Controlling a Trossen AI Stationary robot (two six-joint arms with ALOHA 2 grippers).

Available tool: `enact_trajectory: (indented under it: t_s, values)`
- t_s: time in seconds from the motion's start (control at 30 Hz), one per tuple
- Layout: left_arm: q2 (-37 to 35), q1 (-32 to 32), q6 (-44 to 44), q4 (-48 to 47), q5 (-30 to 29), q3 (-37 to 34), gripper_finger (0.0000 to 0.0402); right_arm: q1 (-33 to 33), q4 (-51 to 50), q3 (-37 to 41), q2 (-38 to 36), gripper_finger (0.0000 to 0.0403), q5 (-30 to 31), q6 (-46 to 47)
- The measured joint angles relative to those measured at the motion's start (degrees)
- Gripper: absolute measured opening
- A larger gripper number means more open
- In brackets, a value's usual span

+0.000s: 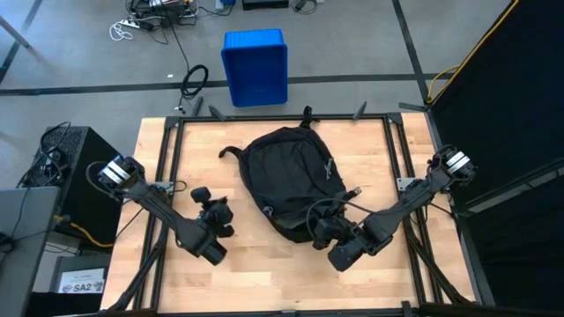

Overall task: Unpack backpack
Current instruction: Open the black backpack

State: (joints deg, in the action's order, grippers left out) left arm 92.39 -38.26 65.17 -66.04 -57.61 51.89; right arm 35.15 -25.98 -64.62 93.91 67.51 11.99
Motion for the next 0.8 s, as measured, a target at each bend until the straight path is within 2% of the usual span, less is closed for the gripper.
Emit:
enact_trajectory:
  t_s: [0.13,0.27,0.5,0.7,0.8]
  values:
    - [-3.69,-0.13,-1.43,4.72,-3.20,-2.06,0.0001,-0.83,0.69,0.00,0.00,0.0000,-2.08,0.31]
    - [-5.84,-0.15,-9.84,14.67,-7.18,-2.33,0.0001,-2.00,0.80,0.00,0.00,0.0000,-3.49,0.55]
    - [-6.30,0.49,-33.72,37.58,-8.21,-2.33,0.0017,-4.09,1.18,0.00,0.00,0.0000,-7.69,1.03]
    - [-6.17,2.86,-60.04,63.01,-1.92,-2.33,0.0071,-5.63,2.34,0.00,0.00,0.0000,-9.83,0.92]
    - [-6.17,4.16,-69.86,72.99,-0.07,-2.33,0.0089,-6.33,4.66,0.00,0.02,0.0000,-11.97,-0.10]
